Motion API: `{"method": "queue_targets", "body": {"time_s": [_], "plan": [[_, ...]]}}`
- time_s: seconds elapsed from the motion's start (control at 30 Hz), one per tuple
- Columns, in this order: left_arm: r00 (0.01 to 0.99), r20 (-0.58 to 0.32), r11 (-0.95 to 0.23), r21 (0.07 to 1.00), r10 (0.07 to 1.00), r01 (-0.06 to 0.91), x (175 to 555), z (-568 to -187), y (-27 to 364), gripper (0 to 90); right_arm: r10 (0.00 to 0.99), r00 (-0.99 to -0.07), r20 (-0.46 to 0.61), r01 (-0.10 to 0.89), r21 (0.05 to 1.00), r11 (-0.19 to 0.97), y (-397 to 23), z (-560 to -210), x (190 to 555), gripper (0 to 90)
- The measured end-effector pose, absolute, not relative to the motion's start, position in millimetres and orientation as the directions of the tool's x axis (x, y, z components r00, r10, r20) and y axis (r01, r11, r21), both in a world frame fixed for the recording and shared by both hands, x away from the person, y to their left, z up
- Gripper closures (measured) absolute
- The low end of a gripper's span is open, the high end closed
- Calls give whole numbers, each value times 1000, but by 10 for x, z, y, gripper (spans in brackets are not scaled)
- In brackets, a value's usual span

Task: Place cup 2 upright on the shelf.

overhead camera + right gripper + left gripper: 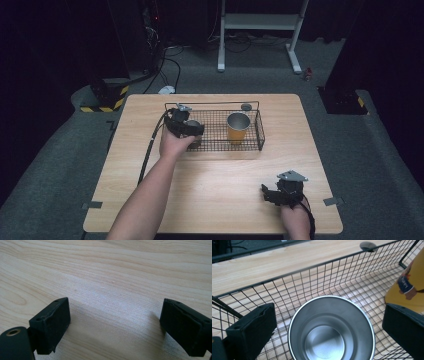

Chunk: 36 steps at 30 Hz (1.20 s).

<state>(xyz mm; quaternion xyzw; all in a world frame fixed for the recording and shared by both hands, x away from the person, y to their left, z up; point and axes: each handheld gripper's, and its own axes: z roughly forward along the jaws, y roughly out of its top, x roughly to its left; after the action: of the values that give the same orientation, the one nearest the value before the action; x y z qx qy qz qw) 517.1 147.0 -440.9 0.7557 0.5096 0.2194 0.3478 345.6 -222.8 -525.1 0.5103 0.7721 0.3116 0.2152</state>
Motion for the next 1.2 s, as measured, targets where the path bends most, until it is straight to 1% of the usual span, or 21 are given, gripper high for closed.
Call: {"method": "queue_targets", "body": {"time_s": [0.7,1.2], "plan": [[408,-45,-236,756,912,611,5095,-4349,1501,1,922,-386,-13,655,700,284,-2227,-5251,3455,93],[410,-70,-213,767,909,605,4895,-4385,1663,5,922,-387,-14,654,701,285,-2228,-5252,3456,94]]}}
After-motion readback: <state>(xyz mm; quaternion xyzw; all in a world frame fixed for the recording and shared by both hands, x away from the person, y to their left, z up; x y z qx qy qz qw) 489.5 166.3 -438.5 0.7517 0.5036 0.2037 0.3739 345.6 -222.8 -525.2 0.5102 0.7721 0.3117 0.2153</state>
